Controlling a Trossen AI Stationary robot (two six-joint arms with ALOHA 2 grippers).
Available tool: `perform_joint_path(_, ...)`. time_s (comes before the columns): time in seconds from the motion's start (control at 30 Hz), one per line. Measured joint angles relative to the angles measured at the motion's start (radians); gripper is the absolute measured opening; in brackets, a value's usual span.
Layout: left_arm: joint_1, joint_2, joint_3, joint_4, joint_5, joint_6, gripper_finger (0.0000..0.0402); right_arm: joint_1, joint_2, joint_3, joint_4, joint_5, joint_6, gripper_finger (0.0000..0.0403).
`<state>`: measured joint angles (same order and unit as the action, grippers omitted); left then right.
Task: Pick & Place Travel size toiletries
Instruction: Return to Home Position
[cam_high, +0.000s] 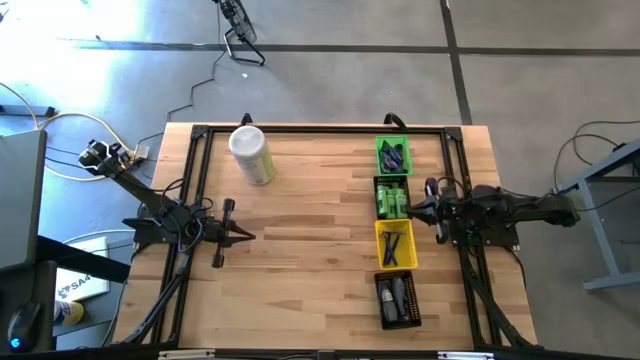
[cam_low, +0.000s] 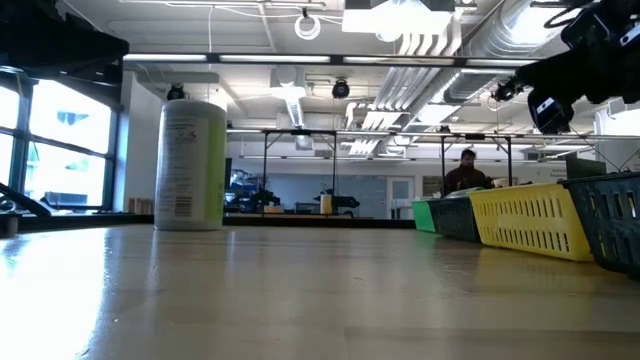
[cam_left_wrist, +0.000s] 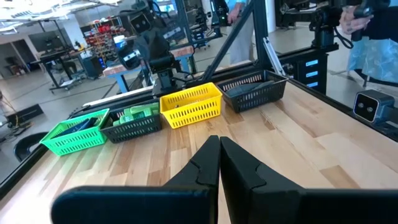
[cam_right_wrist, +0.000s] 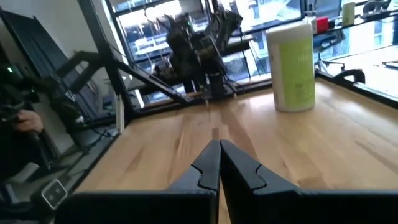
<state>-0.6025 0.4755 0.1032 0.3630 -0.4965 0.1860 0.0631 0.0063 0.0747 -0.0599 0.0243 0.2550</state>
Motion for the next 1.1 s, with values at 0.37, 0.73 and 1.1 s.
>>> perform_joint_path(0.37,0.000,0.000,0.000,0.000,-0.012,0.000,0.0007,0.000,0.011,-0.058,0.070,-0.005,-0.042,0.0002)
perform_joint_path(0.73,0.003,-0.003,0.001,0.148,-0.014,-0.040,0.0007,0.000,0.012,-0.058,0.062,0.021,-0.076,0.0006)
perform_joint_path(1.1,0.270,0.039,0.000,0.096,0.195,-0.221,0.0007,0.000,0.012,-0.059,0.077,0.027,-0.076,0.0005)
